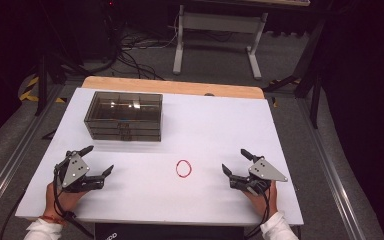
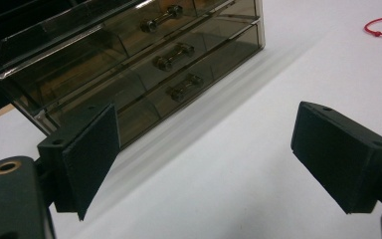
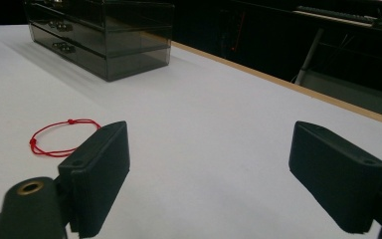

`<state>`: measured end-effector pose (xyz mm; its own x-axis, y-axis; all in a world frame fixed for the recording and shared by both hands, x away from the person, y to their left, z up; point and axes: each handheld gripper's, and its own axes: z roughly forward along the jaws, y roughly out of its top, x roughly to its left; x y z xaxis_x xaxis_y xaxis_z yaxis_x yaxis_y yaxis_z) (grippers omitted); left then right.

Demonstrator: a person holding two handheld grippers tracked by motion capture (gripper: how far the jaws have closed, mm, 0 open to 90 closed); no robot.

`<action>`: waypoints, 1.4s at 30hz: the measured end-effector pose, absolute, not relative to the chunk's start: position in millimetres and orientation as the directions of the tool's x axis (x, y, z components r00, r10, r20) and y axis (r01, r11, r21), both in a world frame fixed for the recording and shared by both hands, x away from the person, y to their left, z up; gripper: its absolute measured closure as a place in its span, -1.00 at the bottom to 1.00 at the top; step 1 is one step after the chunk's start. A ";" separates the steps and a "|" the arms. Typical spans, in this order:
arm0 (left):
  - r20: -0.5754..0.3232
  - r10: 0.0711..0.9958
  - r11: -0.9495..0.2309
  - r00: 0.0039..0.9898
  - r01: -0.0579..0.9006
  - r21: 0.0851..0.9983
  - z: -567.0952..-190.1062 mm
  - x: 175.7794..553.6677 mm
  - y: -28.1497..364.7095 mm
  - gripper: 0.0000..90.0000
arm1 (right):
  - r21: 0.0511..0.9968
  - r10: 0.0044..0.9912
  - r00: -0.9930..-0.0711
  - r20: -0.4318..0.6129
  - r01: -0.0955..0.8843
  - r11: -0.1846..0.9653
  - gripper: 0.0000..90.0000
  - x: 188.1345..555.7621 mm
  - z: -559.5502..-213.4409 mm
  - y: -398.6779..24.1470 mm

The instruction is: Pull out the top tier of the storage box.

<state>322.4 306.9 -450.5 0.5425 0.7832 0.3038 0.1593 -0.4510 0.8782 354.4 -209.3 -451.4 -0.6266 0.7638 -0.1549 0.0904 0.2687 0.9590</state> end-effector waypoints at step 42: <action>0.345 0.758 -0.459 0.554 0.078 0.885 -430.7 341.0 283.7 -0.65 | 0.959 0.765 -0.628 -0.141 0.106 0.263 -0.62 356.1 -452.8 -205.9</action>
